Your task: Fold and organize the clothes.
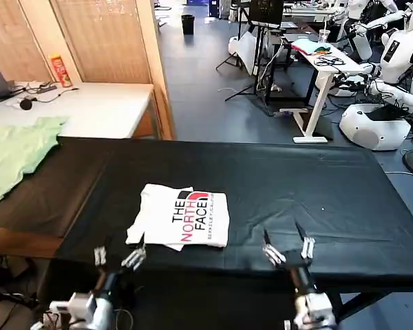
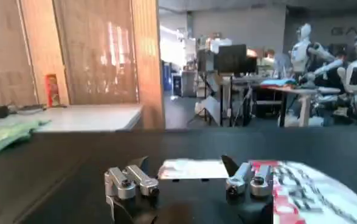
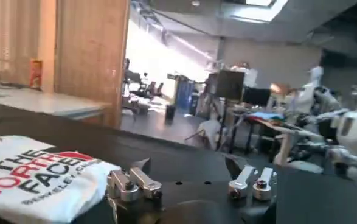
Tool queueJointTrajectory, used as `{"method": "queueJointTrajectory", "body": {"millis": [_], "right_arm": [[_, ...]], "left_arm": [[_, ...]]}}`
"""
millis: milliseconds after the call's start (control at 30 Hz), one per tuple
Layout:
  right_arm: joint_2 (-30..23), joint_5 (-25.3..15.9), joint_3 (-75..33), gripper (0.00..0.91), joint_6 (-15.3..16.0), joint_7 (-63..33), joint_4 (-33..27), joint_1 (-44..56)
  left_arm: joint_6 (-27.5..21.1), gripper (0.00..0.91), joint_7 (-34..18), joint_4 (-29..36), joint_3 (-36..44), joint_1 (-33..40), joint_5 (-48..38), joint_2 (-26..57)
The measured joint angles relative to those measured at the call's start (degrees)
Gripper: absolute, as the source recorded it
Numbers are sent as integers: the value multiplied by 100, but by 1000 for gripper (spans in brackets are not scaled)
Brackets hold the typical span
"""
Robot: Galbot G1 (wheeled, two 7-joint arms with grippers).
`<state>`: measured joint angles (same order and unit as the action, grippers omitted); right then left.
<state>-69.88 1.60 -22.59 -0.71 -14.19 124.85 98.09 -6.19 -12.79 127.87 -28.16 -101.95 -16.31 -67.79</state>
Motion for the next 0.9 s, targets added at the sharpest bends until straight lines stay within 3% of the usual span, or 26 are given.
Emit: {"method": "queueJointTrajectory", "body": {"millis": [267, 567, 900], "right_arm": [[-103, 53, -57, 878, -67, -315, 598, 1327], [-123, 332, 139, 878, 581, -899, 987, 2319], [-125, 330, 165, 878, 625, -901, 1043, 2512]], "left_arm": [[-118, 878, 11, 286, -397, -912, -350, 53], [-414, 878, -1, 506, -633, -1348, -572, 72], [-589, 878, -1, 643, -678, -1352, -649, 74]]}}
